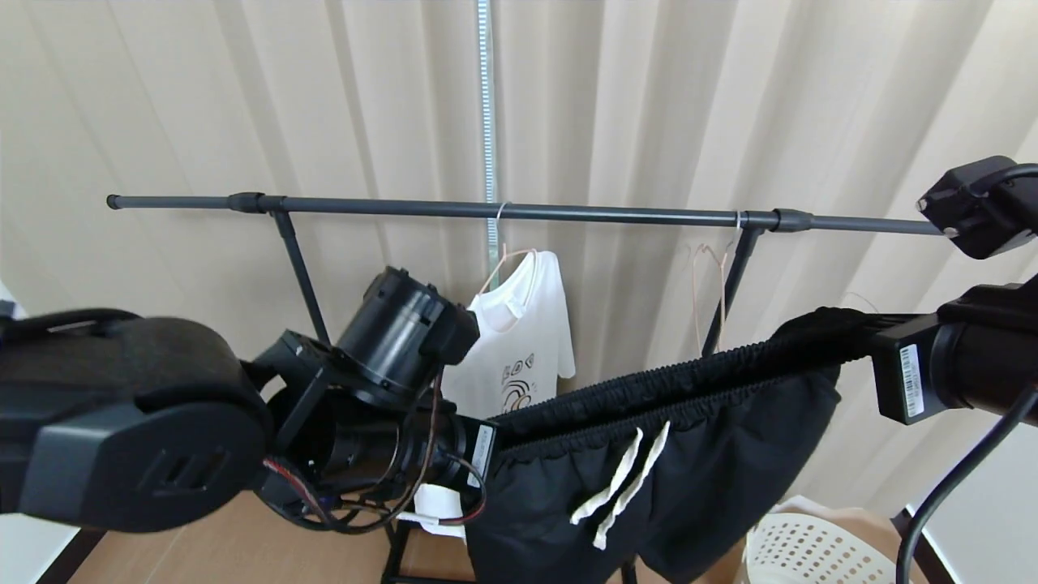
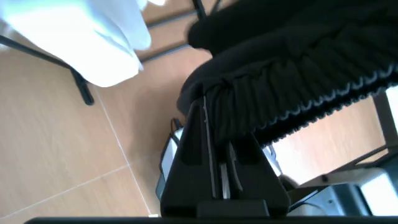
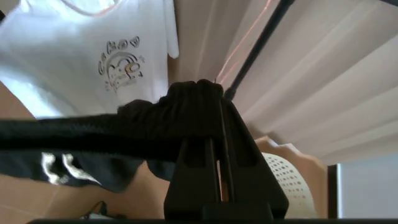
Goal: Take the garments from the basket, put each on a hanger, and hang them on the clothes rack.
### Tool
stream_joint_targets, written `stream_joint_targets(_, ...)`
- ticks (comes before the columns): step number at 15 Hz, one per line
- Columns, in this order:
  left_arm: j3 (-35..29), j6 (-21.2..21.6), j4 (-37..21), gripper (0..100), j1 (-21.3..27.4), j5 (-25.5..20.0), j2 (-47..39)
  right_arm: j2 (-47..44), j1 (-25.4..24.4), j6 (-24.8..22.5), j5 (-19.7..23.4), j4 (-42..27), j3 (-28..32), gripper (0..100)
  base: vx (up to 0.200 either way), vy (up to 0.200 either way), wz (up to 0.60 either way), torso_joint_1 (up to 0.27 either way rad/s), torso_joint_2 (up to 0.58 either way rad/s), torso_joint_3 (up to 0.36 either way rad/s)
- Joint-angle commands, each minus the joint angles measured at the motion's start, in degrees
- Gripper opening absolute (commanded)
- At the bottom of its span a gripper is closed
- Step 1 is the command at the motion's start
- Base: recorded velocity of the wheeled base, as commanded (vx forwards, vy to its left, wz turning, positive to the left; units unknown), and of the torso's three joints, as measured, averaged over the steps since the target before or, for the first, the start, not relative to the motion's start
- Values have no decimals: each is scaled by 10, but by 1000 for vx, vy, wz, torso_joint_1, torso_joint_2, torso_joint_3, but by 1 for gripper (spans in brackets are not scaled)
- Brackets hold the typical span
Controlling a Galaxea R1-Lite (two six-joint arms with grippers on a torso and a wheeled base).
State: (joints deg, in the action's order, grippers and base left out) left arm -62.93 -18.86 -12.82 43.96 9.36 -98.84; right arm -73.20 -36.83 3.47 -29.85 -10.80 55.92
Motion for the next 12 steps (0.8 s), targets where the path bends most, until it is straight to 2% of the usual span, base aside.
stream_joint_targets(1,-105,1,-81,0,2,31,15,7,0,0,1,-11,-3,0,0,0,0,0,0,0)
stream_joint_targets(3,-181,1,-148,0,10,41,14,-7,-2,1,-6,-9,-7,0,0,0,0,0,0,0)
stream_joint_targets(5,-215,1,-179,0,9,53,3,-6,-2,1,-6,-10,-9,0,0,0,0,0,0,0)
stream_joint_targets(7,-225,3,-179,0,6,70,-8,-5,-2,0,-6,-11,-9,0,0,0,0,0,0,0)
stream_joint_targets(10,-246,6,-179,0,6,71,-21,-9,-1,0,-6,-9,-13,0,0,0,0,0,0,0)
stream_joint_targets(12,-259,7,-180,0,2,80,-26,-7,16,-1,-6,-11,-13,0,0,0,0,0,0,0)
